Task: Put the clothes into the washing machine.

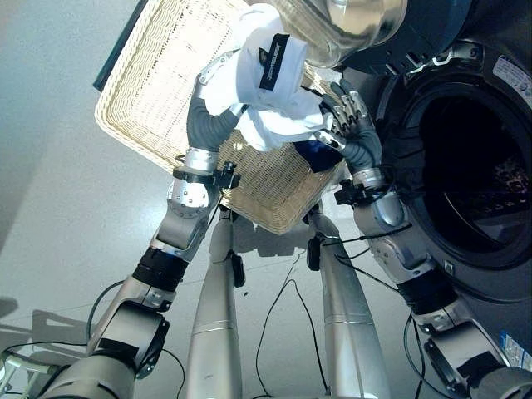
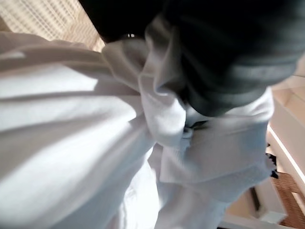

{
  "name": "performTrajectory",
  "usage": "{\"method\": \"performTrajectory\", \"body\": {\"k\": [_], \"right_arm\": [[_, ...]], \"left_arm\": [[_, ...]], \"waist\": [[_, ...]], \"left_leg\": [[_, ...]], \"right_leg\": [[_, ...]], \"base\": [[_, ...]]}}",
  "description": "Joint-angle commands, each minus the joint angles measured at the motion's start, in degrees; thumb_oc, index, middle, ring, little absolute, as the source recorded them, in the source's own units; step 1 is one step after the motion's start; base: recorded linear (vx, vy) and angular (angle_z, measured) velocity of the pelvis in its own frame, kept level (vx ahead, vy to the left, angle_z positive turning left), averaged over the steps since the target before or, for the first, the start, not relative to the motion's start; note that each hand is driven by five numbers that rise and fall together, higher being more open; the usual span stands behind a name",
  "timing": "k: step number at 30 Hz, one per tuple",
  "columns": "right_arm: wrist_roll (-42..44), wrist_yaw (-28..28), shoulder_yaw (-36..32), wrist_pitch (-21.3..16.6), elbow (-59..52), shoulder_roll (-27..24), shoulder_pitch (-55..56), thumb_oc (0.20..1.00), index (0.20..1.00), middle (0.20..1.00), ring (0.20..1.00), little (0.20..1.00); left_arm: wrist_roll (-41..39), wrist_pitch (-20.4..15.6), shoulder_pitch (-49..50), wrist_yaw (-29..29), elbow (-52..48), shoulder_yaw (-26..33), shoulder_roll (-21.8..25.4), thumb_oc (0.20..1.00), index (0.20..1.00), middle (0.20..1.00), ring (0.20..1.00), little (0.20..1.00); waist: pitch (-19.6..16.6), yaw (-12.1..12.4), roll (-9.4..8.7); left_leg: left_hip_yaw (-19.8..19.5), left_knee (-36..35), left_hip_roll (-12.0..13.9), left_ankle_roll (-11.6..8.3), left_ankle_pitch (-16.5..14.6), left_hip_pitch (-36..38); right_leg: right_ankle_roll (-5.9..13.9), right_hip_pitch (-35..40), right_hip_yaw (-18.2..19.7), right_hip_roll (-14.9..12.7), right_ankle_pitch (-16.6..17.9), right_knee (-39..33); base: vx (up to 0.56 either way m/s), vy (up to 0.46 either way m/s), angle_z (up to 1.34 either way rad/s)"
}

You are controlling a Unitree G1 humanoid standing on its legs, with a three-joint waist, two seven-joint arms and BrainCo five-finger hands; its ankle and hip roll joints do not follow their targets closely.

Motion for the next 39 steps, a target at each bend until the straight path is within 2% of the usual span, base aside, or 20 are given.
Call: {"method": "performTrajectory", "body": {"k": [1,10,14,21,24,25,26,27,35,39], "right_arm": [[1.1,1.1,0.4,-0.8,-6.6,-0.2,-0.3,1.000,1.000,1.000,1.000,1.000],[4.8,2.7,2.2,-1.9,-7.5,1.2,-3.5,1.000,1.000,1.000,1.000,1.000],[5.2,3.1,3.0,-1.4,-7.8,1.6,-4.9,1.000,1.000,1.000,1.000,1.000],[6.5,3.7,5.7,1.7,-7.1,2.3,-7.3,1.000,1.000,1.000,1.000,1.000],[8.1,4.3,6.4,1.7,-6.4,2.8,-7.8,1.000,1.000,1.000,1.000,1.000],[8.5,4.3,6.5,1.6,-6.3,2.9,-8.0,0.818,0.818,0.818,0.818,0.818],[8.9,4.4,6.6,1.7,-6.3,3.1,-8.1,0.595,0.595,0.595,0.595,0.595],[9.8,5.2,6.6,1.7,-5.8,3.5,-8.5,0.200,0.200,0.200,0.200,0.200],[11.6,5.6,7.6,1.1,-5.3,3.4,-9.6,0.200,0.200,0.200,0.200,0.200],[12.3,6.1,7.8,0.9,-5.5,3.7,-9.7,0.200,0.200,0.200,0.200,0.200]], "left_arm": [[-2.1,-4.1,-2.7,-3.8,-8.6,1.0,-1.0,0.200,0.200,0.200,0.200,0.200],[-5.5,0.5,-3.3,-8.9,-12.2,-0.7,-1.9,0.200,0.200,0.200,0.200,0.200],[-6.8,1.6,-3.6,-10.2,-12.3,-1.5,-2.2,0.200,0.200,0.200,0.200,0.200],[-11.7,3.7,-4.0,-15.5,-12.7,-3.8,-3.7,0.200,0.200,0.200,0.200,0.200],[-14.8,6.5,-4.2,-18.1,-13.6,-5.1,-4.7,0.200,0.200,0.200,0.200,0.200],[-15.4,7.1,-4.2,-18.6,-13.6,-5.6,-4.9,0.200,0.200,0.200,0.200,0.200],[-15.4,7.4,-4.2,-19.0,-13.7,-5.9,-5.1,0.200,0.200,0.200,0.200,0.200],[-16.3,8.2,-4.5,-20.1,-13.4,-6.5,-5.6,0.200,0.200,0.200,0.200,0.200],[-18.1,8.9,-4.9,-21.8,-13.9,-8.4,-6.3,0.200,0.200,0.200,0.200,0.200],[-15.0,8.9,-5.0,-20.1,-14.0,-9.0,-6.5,0.200,0.200,0.200,0.200,0.200]], "waist": [[0.7,-0.4,1.81],[0.7,0.3,1.91],[0.7,0.4,1.99],[0.7,0.6,2.09],[0.7,0.6,1.94],[0.7,0.6,1.91],[0.7,0.5,1.88],[0.7,0.5,1.78],[0.7,0.5,1.86],[0.7,0.4,1.72]], "left_leg": [[0.2,5.8,-3.6,-0.43,-6.0,-0.1],[-0.3,6.2,-4.1,-0.23,-5.9,-0.3],[-0.2,6.3,-4.0,-0.26,-5.7,-0.5],[-0.2,6.6,-4.2,-0.23,-5.6,-0.6],[0.0,6.6,-4.2,-0.19,-5.6,-0.5],[-0.1,6.7,-4.3,-0.21,-5.6,-0.6],[-0.1,6.7,-4.3,-0.22,-5.6,-0.6],[0.0,6.7,-4.3,-0.20,-5.5,-0.7],[0.1,6.4,-4.4,-0.21,-5.3,-0.6],[0.1,6.7,-4.5,-0.26,-5.3,-0.8]], "right_leg": [[4.81,6.5,-3.1,2.7,11.5,-16.1],[4.76,6.4,-3.7,2.3,11.9,-16.3],[4.74,6.3,-3.9,2.3,12.0,-16.3],[4.64,6.2,-4.0,2.3,12.1,-16.1],[4.68,6.2,-4.1,2.3,12.2,-16.2],[4.71,6.2,-4.0,2.3,12.3,-16.2],[4.74,6.1,-4.0,2.3,12.3,-16.2],[4.77,6.1,-4.0,2.3,12.5,-16.3],[4.85,6.1,-4.1,2.3,12.8,-16.6],[4.91,5.9,-4.1,2.3,12.9,-16.6]], "base": [[0.00,0.000,0.00],[0.00,-0.017,0.02],[0.00,-0.002,0.01],[0.00,0.000,0.00],[0.00,0.000,0.00],[0.00,0.000,0.00],[0.00,0.000,0.00],[0.00,0.000,0.00],[0.00,0.000,0.00],[0.00,0.000,0.00]]}}
